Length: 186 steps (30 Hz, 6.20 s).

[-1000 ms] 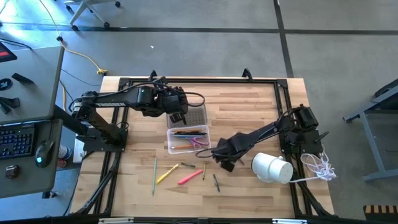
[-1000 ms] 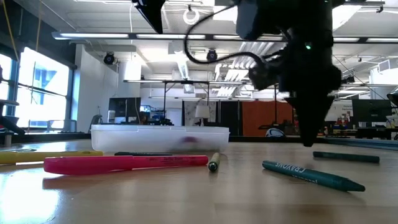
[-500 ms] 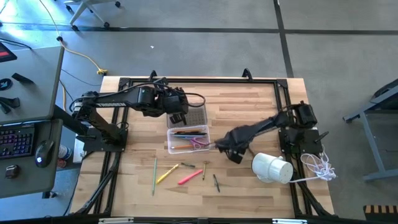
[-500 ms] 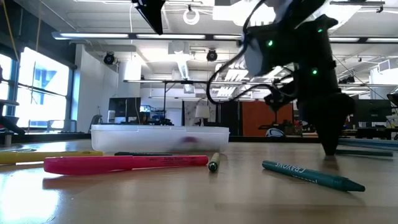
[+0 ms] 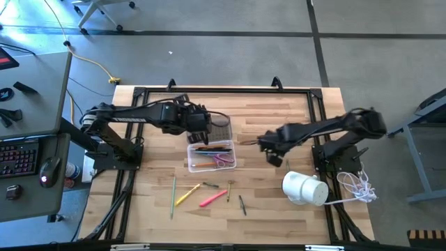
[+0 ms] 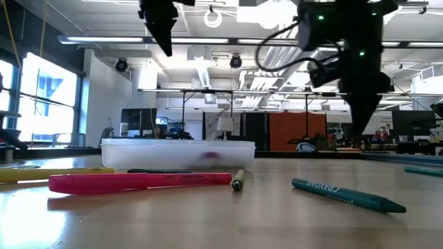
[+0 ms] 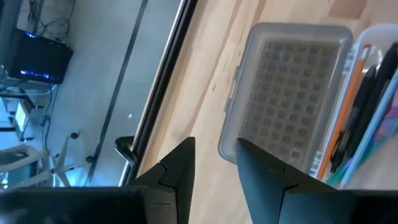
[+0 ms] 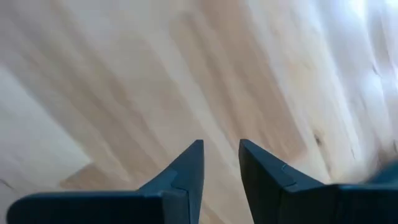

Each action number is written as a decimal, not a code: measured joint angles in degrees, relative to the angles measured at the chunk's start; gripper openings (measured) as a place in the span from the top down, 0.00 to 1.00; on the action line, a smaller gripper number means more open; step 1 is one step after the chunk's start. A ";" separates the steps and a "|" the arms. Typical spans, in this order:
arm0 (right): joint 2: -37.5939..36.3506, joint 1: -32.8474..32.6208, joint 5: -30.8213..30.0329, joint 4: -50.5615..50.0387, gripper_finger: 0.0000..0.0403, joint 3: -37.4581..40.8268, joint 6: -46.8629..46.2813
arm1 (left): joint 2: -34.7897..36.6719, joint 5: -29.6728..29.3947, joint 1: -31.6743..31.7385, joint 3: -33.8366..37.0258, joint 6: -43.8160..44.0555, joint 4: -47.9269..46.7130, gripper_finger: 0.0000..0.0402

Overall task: Pick & place school supplies into a supply box
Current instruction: Put the dark green crayon into the gray supply box, then put the blue pencil into the gray supply box

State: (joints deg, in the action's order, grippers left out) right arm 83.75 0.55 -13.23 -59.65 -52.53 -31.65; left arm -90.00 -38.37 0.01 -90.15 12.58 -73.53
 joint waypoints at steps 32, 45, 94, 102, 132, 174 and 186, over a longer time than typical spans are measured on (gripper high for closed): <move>-12.90 3.32 14.56 19.95 0.78 18.79 9.52 | 0.00 -3.38 0.02 1.73 2.76 0.01 0.62; -13.54 -2.97 21.57 15.30 0.78 17.96 18.63 | 0.00 -1.75 0.02 1.73 4.54 -0.65 0.62; -0.75 -18.70 15.27 20.35 0.78 17.87 16.44 | 0.00 0.26 0.00 1.73 5.74 -0.33 0.62; -0.62 -18.61 14.85 20.08 0.92 17.83 14.72 | 0.00 0.26 0.00 1.73 5.73 -0.31 0.62; 23.43 -7.44 -0.07 47.82 0.99 -21.53 40.44 | 0.86 -8.70 0.04 -2.87 5.53 -11.57 0.62; 37.38 -8.54 -8.48 23.88 0.76 -43.43 51.10 | 2.62 37.61 -38.83 30.02 85.31 20.64 0.62; 37.35 -10.02 -7.61 23.82 0.76 -43.43 51.52 | -9.00 35.21 -33.96 29.99 89.94 19.53 0.62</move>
State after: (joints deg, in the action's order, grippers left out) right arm 121.10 -9.47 -20.85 -35.83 -95.96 19.87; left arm -99.00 -3.16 -33.95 -60.16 102.51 -54.00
